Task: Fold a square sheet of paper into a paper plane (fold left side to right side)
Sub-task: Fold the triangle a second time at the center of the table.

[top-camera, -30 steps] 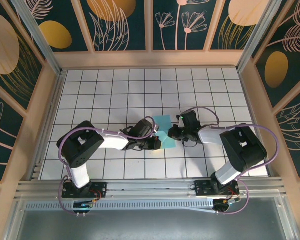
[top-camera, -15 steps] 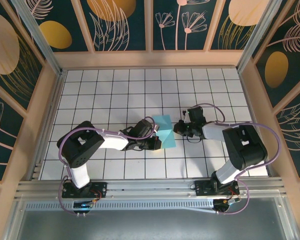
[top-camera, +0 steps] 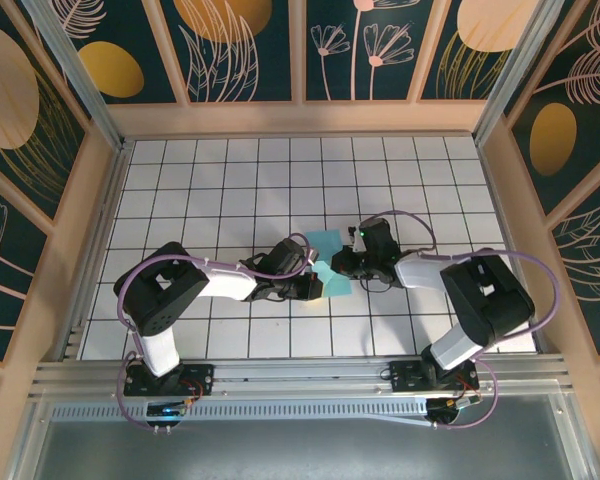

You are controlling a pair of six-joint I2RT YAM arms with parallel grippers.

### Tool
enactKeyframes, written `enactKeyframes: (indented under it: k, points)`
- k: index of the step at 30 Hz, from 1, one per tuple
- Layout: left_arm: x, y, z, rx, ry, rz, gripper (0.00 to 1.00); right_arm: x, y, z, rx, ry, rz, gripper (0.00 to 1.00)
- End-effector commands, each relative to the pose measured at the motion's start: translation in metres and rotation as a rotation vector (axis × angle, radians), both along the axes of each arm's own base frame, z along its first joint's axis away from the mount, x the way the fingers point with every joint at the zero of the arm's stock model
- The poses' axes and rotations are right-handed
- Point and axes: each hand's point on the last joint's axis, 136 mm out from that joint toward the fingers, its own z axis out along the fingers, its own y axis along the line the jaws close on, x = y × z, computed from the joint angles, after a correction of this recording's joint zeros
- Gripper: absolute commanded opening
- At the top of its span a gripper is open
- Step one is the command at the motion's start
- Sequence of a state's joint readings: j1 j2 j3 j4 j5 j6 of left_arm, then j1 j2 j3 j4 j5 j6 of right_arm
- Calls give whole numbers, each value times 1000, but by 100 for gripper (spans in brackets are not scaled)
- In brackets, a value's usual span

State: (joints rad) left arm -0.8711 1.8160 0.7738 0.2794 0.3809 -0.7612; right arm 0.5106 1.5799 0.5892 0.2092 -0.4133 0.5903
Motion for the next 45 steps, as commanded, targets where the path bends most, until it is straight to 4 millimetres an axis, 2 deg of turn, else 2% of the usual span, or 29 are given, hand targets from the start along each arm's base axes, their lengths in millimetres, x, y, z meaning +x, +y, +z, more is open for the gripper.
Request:
enactKeyframes:
  k: [1,7,12,17,22,27,32,37,40,45]
  points:
    - [-16,32,-38,158,69,26,0,14,3,-1,-14,-21,-21,0]
    - [-16,32,-37,166,66,23,0,16,-9,-16,-49,3,-39,0]
    - [-17,34,-39,173,68,24,0,20,-23,-20,-52,5,-62,0]
    - [-16,34,-37,170,65,25,0,30,-35,-20,-39,1,-82,0]
    - [-15,31,-33,161,57,23,0,42,-42,-9,-14,-24,-97,0]
    - [-12,27,-28,155,39,20,0,47,-40,15,1,-72,-92,0]
    - [-11,25,-27,154,33,19,0,32,-30,26,56,-78,-70,0]
    - [-10,24,-24,148,30,23,0,10,-7,21,124,-47,-36,0]
    - [-8,21,-20,132,26,29,0,5,3,12,120,-24,-18,0]
    - [-1,12,-5,95,11,43,0,6,-2,-5,79,15,-42,0]
